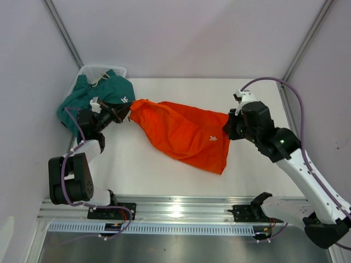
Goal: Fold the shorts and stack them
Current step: Fold the shorts
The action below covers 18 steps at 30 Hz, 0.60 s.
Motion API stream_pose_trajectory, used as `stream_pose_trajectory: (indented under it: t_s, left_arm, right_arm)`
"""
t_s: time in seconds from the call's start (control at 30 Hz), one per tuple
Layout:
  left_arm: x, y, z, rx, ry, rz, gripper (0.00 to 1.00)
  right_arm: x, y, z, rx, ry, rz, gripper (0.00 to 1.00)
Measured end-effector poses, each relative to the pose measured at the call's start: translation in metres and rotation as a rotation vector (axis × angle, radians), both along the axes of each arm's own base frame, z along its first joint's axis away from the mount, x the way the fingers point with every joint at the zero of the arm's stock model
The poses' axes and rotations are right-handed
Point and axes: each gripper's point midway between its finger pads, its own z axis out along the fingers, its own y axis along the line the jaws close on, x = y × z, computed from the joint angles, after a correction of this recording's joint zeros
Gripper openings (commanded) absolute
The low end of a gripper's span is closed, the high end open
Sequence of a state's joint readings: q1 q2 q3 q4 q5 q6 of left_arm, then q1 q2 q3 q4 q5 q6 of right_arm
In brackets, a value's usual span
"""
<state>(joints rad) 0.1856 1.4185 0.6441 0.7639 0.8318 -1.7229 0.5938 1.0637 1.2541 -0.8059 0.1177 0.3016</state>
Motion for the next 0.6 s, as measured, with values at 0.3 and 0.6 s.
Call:
stream_pose_trajectory:
  t_s: [0.3, 0.6]
  left_arm:
    - [-0.017, 0.005, 0.025, -0.091, -0.037, 0.009, 0.00]
    - [-0.039, 0.016, 0.047, -0.097, -0.052, 0.118, 0.00]
  right_arm:
    - [-0.021, -0.015, 0.062, 0.049, -0.135, 0.026, 0.00]
    - [0.022, -0.021, 0.059, -0.020, -0.096, -0.027, 0.00]
